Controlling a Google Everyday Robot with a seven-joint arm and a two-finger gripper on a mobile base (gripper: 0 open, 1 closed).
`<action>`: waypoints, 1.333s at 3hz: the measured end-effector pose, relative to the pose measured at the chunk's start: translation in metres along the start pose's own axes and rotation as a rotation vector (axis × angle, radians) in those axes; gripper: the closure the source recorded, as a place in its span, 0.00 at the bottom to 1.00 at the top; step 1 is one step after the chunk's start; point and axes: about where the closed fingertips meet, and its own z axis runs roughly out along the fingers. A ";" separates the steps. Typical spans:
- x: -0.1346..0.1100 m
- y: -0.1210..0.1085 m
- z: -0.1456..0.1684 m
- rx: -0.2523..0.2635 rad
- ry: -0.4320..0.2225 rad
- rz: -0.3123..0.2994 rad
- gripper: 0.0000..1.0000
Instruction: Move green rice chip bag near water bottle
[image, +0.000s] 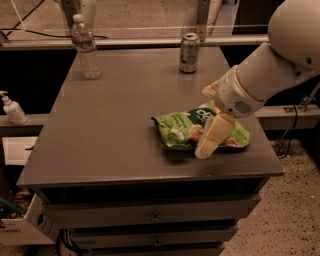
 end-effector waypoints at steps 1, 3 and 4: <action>-0.007 0.005 0.019 -0.020 -0.008 -0.003 0.00; -0.014 0.008 0.031 -0.030 -0.030 -0.028 0.39; -0.011 0.008 0.032 -0.030 -0.037 -0.023 0.63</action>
Offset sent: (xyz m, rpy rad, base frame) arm 0.0027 0.0358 -0.0244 0.0308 0.0029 0.0568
